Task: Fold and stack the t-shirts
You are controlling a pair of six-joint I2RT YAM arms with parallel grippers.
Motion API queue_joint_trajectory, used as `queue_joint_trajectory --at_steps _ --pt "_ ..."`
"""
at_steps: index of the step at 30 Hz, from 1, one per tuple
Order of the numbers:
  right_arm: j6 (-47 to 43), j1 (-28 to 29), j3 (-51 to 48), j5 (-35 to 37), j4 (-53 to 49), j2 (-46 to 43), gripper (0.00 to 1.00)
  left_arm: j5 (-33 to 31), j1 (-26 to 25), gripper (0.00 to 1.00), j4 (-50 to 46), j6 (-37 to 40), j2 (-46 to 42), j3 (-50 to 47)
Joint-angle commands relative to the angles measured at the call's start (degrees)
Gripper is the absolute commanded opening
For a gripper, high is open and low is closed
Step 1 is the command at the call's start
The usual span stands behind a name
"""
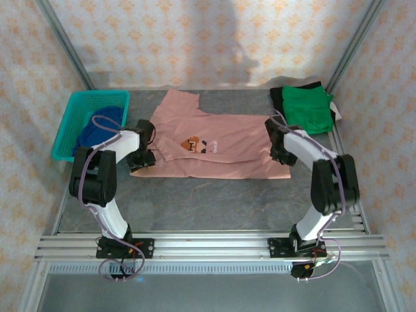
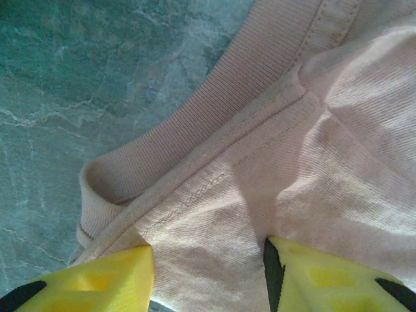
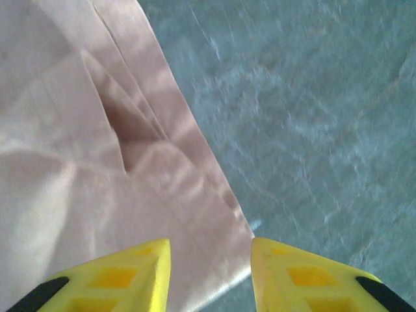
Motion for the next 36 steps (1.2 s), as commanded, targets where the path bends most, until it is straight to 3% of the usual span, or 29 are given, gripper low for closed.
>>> queue_joint_trajectory --at_steps 1,3,9,19,22,24,29,36 --pt "2.69 -0.1 -7.31 -7.73 6.56 -4.23 0.37 -0.44 0.27 0.48 0.32 0.48 1.21 0.28" --pt "3.04 -0.14 -11.55 -14.1 12.63 -4.39 0.37 -0.85 0.25 0.48 0.35 0.56 1.7 0.31" --pt "6.23 -1.54 -12.51 -10.9 9.36 -0.3 0.31 -0.35 0.69 0.48 1.03 -0.2 1.1 -2.69" --pt "12.02 -2.29 -23.25 -16.07 9.6 -14.3 0.34 1.88 0.86 0.46 0.67 -3.72 -7.49 -11.49" --pt "10.36 -2.33 -21.31 -16.65 7.56 -17.71 0.35 1.47 0.32 0.48 -1.25 -4.85 -13.45 -12.15" --pt "9.04 -2.25 -18.91 -15.34 6.11 -19.47 0.36 0.62 -0.5 0.55 -2.66 -5.86 -17.45 -10.85" --pt "6.35 -2.33 -14.65 -13.98 6.05 -20.69 0.38 -2.03 -6.79 0.6 -7.26 -8.46 -20.53 -0.8" --pt "3.29 -2.31 -10.84 -16.8 5.25 -17.02 0.39 1.47 -11.51 0.62 0.28 -12.87 -19.41 -0.13"
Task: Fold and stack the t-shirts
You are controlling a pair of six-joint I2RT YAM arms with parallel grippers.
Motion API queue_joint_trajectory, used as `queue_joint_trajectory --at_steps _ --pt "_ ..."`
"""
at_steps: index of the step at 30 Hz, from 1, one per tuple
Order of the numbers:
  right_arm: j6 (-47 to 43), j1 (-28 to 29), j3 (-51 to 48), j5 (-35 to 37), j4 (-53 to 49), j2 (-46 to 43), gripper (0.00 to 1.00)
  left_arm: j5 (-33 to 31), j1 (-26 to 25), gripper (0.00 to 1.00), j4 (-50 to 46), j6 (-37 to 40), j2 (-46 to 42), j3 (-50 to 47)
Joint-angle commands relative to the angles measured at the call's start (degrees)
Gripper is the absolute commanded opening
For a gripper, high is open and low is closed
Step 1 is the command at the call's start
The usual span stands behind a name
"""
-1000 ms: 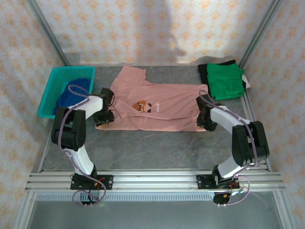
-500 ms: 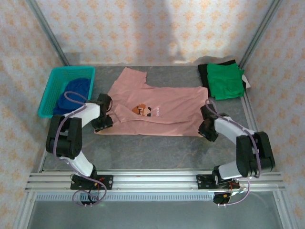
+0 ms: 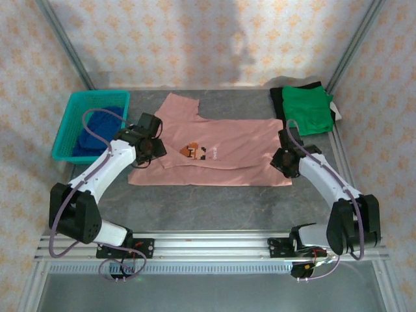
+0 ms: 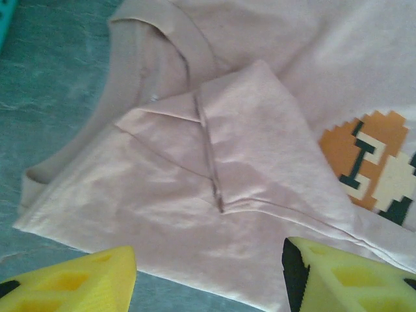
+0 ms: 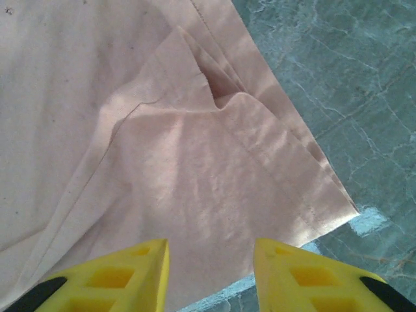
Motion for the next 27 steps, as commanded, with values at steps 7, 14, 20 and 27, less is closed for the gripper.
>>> queue_joint_trajectory --at_steps 7,14,20,27 --pt "-1.42 -0.33 -1.03 0.68 -0.56 -0.94 0.41 1.9 -0.84 0.59 5.16 -3.47 5.89 -2.67" --pt "-0.37 -0.28 -3.36 0.93 1.29 -0.95 0.41 2.35 -0.82 0.56 6.01 -2.87 11.39 0.19" --pt "-1.33 -0.29 -3.7 1.69 1.51 -0.27 0.41 2.41 -0.78 0.56 5.8 -3.22 15.66 2.42" --pt "-1.74 -0.29 -3.5 1.31 2.2 1.08 0.41 8.15 -0.4 0.44 11.11 -4.94 19.62 0.67"
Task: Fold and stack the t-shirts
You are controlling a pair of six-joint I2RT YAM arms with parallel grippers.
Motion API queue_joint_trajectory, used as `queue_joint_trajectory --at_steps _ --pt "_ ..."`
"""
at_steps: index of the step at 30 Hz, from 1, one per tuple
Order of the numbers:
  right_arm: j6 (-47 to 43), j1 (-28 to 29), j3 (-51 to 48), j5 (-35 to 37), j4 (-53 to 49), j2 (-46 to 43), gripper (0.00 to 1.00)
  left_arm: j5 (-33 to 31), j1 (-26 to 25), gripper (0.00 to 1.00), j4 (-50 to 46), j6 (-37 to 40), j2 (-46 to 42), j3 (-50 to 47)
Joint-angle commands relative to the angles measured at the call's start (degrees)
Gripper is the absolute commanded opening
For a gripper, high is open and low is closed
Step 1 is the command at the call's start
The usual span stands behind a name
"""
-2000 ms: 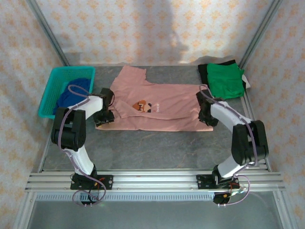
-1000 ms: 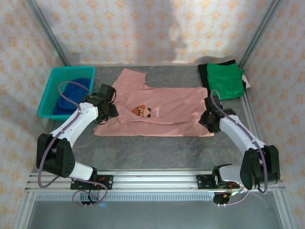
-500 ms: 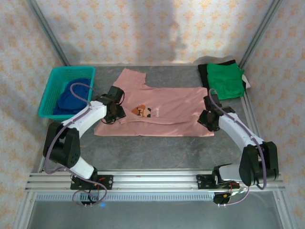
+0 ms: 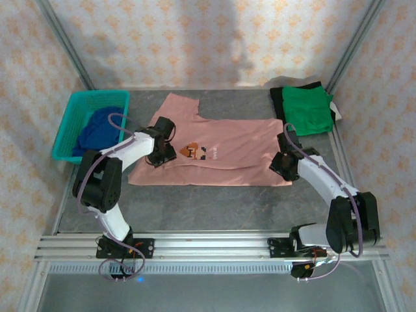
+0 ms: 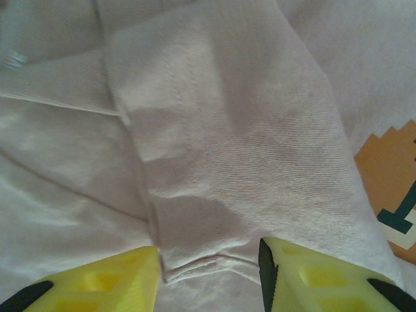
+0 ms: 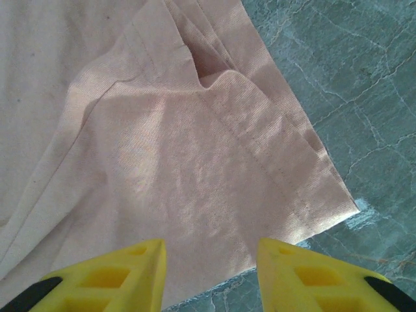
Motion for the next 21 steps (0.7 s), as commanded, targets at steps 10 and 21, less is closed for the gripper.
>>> queue_joint_trajectory --at_steps 10,21 --pt "-1.1 -0.29 -0.63 2.15 0.35 0.79 0.41 0.45 0.59 0.49 1.13 -1.37 0.23 -2.26" --pt "-1.01 -0.31 -1.29 2.15 0.71 0.8 0.41 -0.63 1.17 0.37 1.96 -0.98 -1.11 -4.54"
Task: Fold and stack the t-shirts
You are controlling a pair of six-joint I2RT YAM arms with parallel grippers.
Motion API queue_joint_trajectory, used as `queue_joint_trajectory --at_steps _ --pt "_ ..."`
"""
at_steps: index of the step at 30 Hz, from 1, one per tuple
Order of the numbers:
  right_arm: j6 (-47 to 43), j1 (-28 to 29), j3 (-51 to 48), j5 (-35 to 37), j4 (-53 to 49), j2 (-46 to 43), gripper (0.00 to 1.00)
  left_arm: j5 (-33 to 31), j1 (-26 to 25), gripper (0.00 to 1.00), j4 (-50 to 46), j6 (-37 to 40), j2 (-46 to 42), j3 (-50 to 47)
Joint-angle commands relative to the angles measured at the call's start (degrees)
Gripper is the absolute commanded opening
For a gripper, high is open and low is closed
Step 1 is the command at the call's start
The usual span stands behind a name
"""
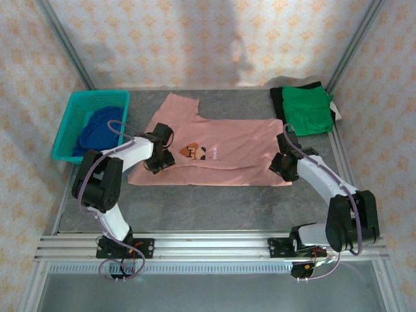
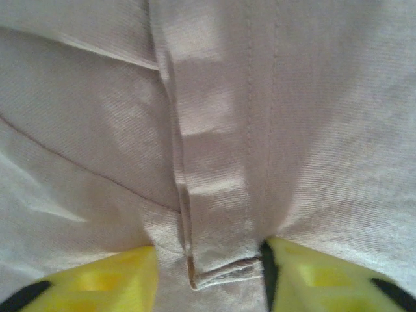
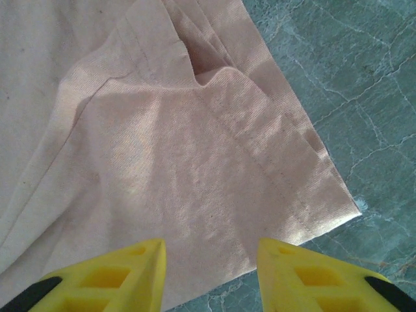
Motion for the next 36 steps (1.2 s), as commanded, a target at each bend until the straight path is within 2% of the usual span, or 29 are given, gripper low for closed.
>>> queue_joint_trajectory --at_steps 1,8,15,19,20,22,24,25,29,31,34,36 --pt "-0.93 -0.32 -0.73 2.28 0.2 0.17 0.41 -1.63 0.48 0.32 -0.47 0.64 -0.26 1.08" --pt "-0.8 -0.35 -1.0 2.18 0.81 0.75 0.41 -4.6 0.3 0.14 -5.27 3.22 -0.4 7.19" --pt "-0.67 -0.3 -1.31 2.56 0.94 0.47 0.41 -5.88 -0.55 0.0 -8.46 6.42 4.22 14.73" --pt "-0.65 -0.31 -1.26 2.68 0.41 -0.02 0.41 -6.89 -1.43 0.0 -12.24 7.39 7.5 19.58" --pt "-0.66 -0.36 -1.28 2.66 0.16 -0.26 0.41 -7.1 -1.46 0.04 -12.75 7.02 6.87 18.82" --pt "-0.67 -0.29 -1.68 2.8 0.06 -0.96 0.42 -7.77 -1.37 0.3 -11.68 5.83 3.71 14.59" --pt "-0.65 -0.29 -2.07 2.9 0.14 -1.57 0.42 -8.27 -1.06 0.42 -9.34 3.9 -0.59 8.84" --pt "-0.65 -0.3 -2.09 2.85 0.26 -1.52 0.42 -8.0 -0.88 0.44 -8.23 3.34 -1.96 6.71" --pt "-1.16 -0.33 -1.53 3.0 0.51 -0.3 0.42 -4.07 -0.8 0.43 -4.47 2.66 -2.13 2.7" --pt "-1.35 -0.29 -1.04 3.1 0.31 0.32 0.42 -2.21 -0.88 0.4 -3.13 2.51 -0.63 2.3" --pt "-1.42 -0.35 -0.86 3.25 0.21 0.24 0.42 -1.67 -0.93 0.33 -1.39 2.25 0.66 1.63" --pt "-1.36 -0.3 -1.08 3.62 0.35 -0.2 0.42 -1.97 -0.93 0.24 -1.75 2.37 1.81 2.42"
